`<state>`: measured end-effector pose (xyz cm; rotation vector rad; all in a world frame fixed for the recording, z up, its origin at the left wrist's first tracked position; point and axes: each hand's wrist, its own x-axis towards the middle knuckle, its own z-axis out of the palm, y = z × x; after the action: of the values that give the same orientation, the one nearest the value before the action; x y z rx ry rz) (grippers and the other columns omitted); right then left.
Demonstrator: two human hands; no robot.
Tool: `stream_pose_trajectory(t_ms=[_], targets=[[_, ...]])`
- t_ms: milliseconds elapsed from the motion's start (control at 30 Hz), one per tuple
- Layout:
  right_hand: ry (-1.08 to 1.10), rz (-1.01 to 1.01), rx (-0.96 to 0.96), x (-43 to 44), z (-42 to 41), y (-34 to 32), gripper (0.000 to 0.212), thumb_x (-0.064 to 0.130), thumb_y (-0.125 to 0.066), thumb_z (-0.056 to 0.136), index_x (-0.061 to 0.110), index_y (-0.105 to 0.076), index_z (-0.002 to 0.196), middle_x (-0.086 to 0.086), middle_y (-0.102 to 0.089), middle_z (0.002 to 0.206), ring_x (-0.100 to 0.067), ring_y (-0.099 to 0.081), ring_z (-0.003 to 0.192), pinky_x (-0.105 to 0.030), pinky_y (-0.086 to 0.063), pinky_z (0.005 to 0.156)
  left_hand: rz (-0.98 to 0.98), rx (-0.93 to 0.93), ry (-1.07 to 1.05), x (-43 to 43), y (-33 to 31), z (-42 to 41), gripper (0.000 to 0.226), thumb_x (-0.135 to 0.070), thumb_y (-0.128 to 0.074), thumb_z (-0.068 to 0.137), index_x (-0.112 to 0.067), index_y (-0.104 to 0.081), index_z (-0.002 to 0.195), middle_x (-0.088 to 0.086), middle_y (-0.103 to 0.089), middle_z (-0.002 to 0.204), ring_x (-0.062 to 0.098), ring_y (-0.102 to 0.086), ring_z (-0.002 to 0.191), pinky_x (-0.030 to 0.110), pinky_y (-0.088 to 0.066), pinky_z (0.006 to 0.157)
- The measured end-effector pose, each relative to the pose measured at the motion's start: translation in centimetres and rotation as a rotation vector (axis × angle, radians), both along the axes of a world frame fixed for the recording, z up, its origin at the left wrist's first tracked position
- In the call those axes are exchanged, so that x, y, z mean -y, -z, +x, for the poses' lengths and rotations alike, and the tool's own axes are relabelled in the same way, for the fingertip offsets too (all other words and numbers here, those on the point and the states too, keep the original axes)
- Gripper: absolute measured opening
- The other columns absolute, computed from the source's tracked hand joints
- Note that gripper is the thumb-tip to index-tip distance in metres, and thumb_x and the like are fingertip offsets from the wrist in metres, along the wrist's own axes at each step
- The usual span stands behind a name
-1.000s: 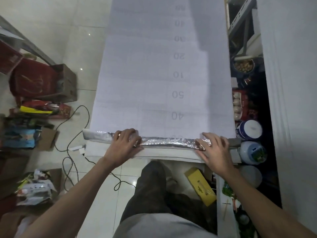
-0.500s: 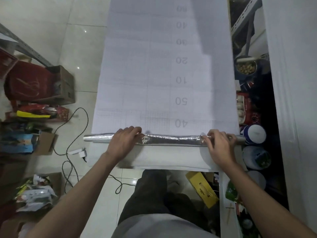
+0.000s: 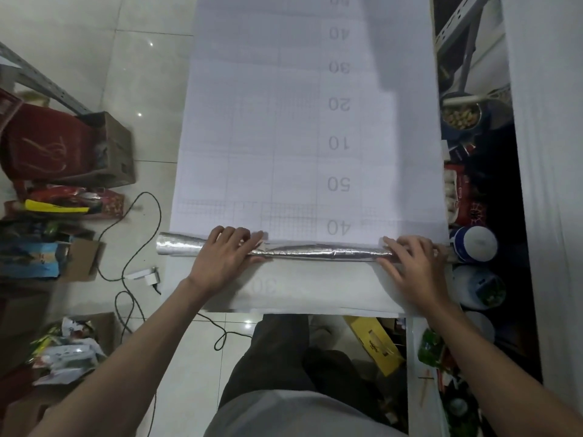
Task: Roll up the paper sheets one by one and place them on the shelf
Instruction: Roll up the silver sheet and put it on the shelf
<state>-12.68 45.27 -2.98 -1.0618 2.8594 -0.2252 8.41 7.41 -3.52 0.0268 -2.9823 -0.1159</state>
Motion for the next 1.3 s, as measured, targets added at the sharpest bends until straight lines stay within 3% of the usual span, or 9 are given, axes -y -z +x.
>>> stream_pose_trajectory(t_ms=[100, 233, 433, 700, 800, 933, 1033, 1200, 1300], targets=[[0.179, -0.171, 0.084, 1.3, -0.6, -0.9, 0.036, 0.067, -0.054, 0.089, 0.037, -0.058, 0.108, 0.019, -0.052, 0.095, -0.002, -0.037, 0.099, -0.038, -0.026, 0.095, 0.084, -0.003, -0.047, 0.3, -0.8, -1.4, 0.041, -0.05, -0.042, 0.103, -0.017, -0.064, 0.112, 0.002, -0.068, 0.089, 0.028, -0.063, 0.076, 0.039, -0.042, 0.084], [0.216, -0.146, -0.002, 3.0, -1.5, -1.0, 0.036, 0.061, -0.058, 0.09, 0.027, -0.068, 0.096, 0.009, -0.061, 0.103, -0.018, -0.049, 0.106, -0.046, -0.03, 0.096, 0.053, -0.068, -0.082, 0.0, -1.1, -3.2, 0.026, -0.036, -0.058, 0.101, -0.012, -0.069, 0.104, 0.009, -0.069, 0.106, 0.033, -0.066, 0.089, 0.044, -0.048, 0.086], [0.135, -0.019, 0.03, 2.5, -1.6, -0.6, 0.06, 0.064, -0.068, 0.079, 0.025, -0.067, 0.125, -0.006, -0.045, 0.133, -0.027, -0.035, 0.122, -0.042, -0.019, 0.105, -0.022, 0.003, -0.095, 0.2, -0.5, -2.3, 0.06, -0.062, -0.047, 0.099, -0.011, -0.061, 0.128, 0.017, -0.057, 0.124, 0.035, -0.054, 0.104, 0.047, -0.042, 0.092], [0.273, -0.178, 0.05, 4.7, -2.9, -1.5, 0.042, 0.072, -0.057, 0.083, 0.033, -0.06, 0.099, 0.028, -0.038, 0.09, 0.003, -0.017, 0.095, -0.049, -0.035, 0.089, 0.079, -0.043, -0.138, 1.3, -1.0, -3.6, 0.05, -0.058, -0.04, 0.101, -0.012, -0.06, 0.104, 0.004, -0.068, 0.086, 0.03, -0.064, 0.072, 0.041, -0.039, 0.096], [0.234, -0.049, 0.012, 5.2, -3.1, -0.9, 0.044, 0.067, -0.045, 0.092, 0.029, -0.067, 0.099, 0.012, -0.059, 0.107, -0.012, -0.039, 0.107, -0.047, -0.026, 0.097, 0.026, -0.059, -0.151, 1.3, -0.9, -4.4, 0.041, -0.049, -0.047, 0.102, -0.012, -0.065, 0.104, 0.009, -0.066, 0.104, 0.032, -0.064, 0.088, 0.046, -0.041, 0.098], [0.133, 0.043, 0.02, 4.1, -3.0, -0.3, 0.052, 0.068, -0.047, 0.091, 0.03, -0.066, 0.12, -0.002, -0.043, 0.139, -0.025, -0.036, 0.128, -0.047, -0.019, 0.106, -0.038, -0.004, -0.136, 1.4, -0.8, -4.3, 0.055, -0.059, -0.046, 0.1, -0.011, -0.063, 0.122, 0.015, -0.057, 0.122, 0.035, -0.055, 0.102, 0.048, -0.041, 0.096], [0.109, 0.097, 0.04, 3.7, -3.1, -0.2, 0.067, 0.077, -0.049, 0.085, 0.03, -0.057, 0.131, -0.002, -0.044, 0.131, -0.025, -0.035, 0.124, -0.049, -0.022, 0.104, -0.039, 0.083, -0.105, 1.6, -0.7, -3.8, 0.072, -0.071, -0.04, 0.095, -0.012, -0.058, 0.131, 0.012, -0.057, 0.116, 0.034, -0.054, 0.097, 0.046, -0.041, 0.092], [0.199, -0.034, 0.024, 5.3, -3.9, -1.5, 0.054, 0.081, -0.034, 0.088, 0.034, -0.056, 0.103, 0.008, -0.063, 0.102, -0.016, -0.042, 0.109, -0.039, -0.02, 0.095, 0.025, -0.003, -0.191, 1.7, -1.4, -4.8, 0.051, -0.059, -0.043, 0.099, -0.013, -0.065, 0.099, 0.003, -0.066, 0.082, 0.031, -0.062, 0.076, 0.044, -0.044, 0.09], [0.214, 0.021, -0.004, 5.8, -4.0, -1.4, 0.062, 0.076, -0.024, 0.093, 0.031, -0.065, 0.106, 0.003, -0.06, 0.121, -0.018, -0.04, 0.117, -0.045, -0.024, 0.1, -0.033, -0.078, -0.255, 1.3, -1.5, -5.7, 0.043, -0.048, -0.048, 0.102, -0.012, -0.069, 0.094, 0.007, -0.069, 0.09, 0.032, -0.064, 0.082, 0.046, -0.045, 0.092]])
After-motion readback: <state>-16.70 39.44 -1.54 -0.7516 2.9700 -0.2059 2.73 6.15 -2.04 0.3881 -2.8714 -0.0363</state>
